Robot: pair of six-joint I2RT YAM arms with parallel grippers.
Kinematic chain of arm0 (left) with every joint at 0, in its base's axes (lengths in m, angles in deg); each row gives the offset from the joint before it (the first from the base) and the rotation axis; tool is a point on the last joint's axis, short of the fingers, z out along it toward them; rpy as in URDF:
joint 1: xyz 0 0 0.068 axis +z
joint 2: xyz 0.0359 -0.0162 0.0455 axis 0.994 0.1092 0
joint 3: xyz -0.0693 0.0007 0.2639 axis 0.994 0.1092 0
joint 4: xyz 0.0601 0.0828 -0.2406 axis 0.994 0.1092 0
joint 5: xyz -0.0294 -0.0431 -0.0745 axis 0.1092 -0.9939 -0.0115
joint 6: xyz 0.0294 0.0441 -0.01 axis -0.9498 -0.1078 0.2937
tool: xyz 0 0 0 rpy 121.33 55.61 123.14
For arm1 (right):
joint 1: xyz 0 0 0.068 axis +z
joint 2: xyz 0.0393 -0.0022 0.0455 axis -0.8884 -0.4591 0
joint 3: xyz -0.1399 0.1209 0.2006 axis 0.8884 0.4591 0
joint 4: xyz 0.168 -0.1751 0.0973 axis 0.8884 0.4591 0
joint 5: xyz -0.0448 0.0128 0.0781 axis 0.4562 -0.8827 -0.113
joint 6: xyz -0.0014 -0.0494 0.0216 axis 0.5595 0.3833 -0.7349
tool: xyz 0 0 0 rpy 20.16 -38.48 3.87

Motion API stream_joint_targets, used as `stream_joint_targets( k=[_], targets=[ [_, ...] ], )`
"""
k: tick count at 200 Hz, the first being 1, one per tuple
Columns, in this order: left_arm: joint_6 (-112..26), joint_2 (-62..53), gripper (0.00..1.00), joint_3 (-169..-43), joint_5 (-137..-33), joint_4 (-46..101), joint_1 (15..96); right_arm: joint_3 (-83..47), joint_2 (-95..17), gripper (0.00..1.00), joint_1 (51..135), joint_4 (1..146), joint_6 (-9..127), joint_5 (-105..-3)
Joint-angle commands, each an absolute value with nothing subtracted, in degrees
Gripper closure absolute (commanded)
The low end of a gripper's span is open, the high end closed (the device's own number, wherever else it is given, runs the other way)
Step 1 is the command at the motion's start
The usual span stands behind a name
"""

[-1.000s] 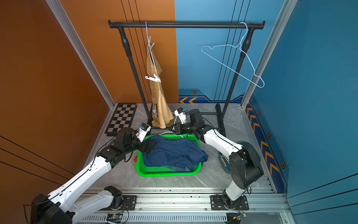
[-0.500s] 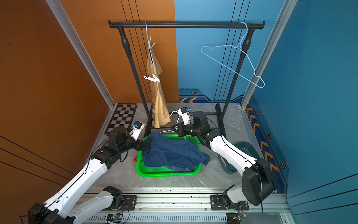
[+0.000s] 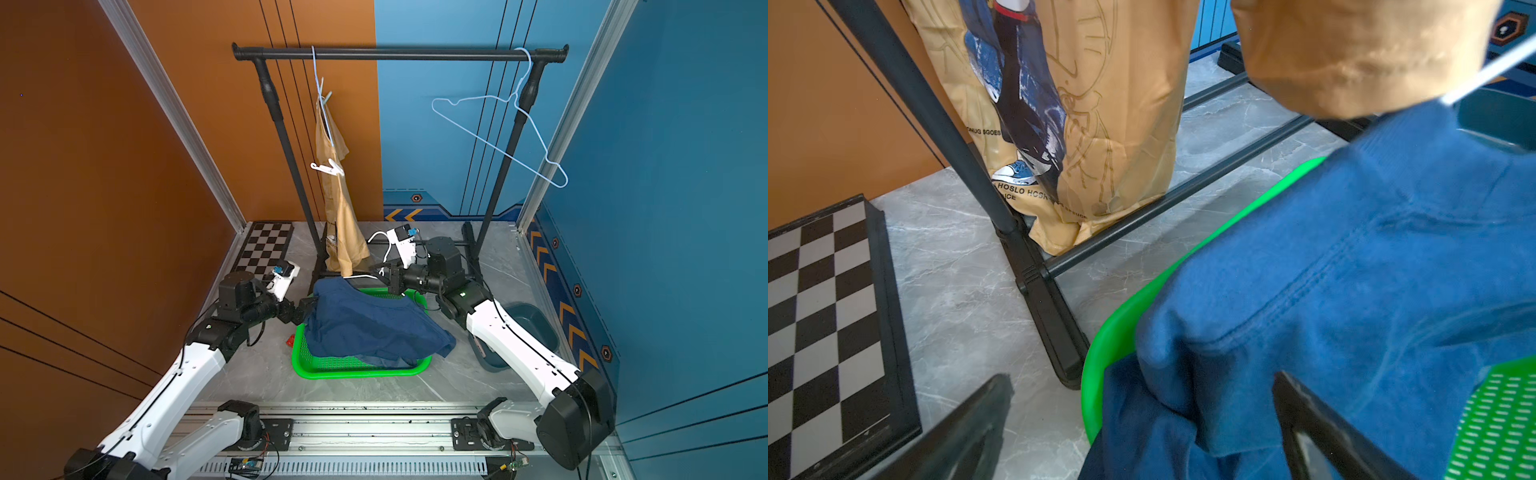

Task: Remove the clothespins securing t-shirts to the hanger
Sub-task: Pick up the hanger from the basket, then remove the T-shirt from the hanger.

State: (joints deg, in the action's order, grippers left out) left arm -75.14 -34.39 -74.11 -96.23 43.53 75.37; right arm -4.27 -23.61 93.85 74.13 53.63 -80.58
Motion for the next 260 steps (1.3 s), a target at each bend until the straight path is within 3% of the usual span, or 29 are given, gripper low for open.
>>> stream_joint_targets(
  k=[1,92,127,141,160,186,260],
  targets=[
    [-79.53,-35.07,0.00,-71.39,-105.95,39.43,78.10,-4.23,-21.44,1.00,94.13,73.24,55.64,-84.11],
    [-83.05,-30.39,0.13,-70.81,-115.77,34.19,79.67,-6.96,-20.83,1.00,94.31,71.49,56.14,-89.87],
    [-82.83,-29.41,0.37,-71.39,-117.96,33.40,79.99,-7.12,-19.89,1.00,94.29,70.48,56.35,-90.12],
    [-82.62,-29.74,0.52,-71.36,-117.44,33.48,80.03,-7.01,-19.65,1.00,94.31,70.49,56.75,-90.03],
    [-82.54,-30.53,0.82,-71.56,-116.18,34.37,80.12,-6.94,-19.46,1.00,94.25,70.91,57.73,-90.11],
    [-81.91,-31.65,1.00,-71.71,-114.56,35.82,80.72,-6.68,-18.90,1.00,94.14,71.49,59.48,-90.52],
    [-71.65,-32.18,1.00,-72.19,-108.85,34.27,84.17,-5.75,-15.53,1.00,92.07,73.25,63.32,-90.99]
  ],
)
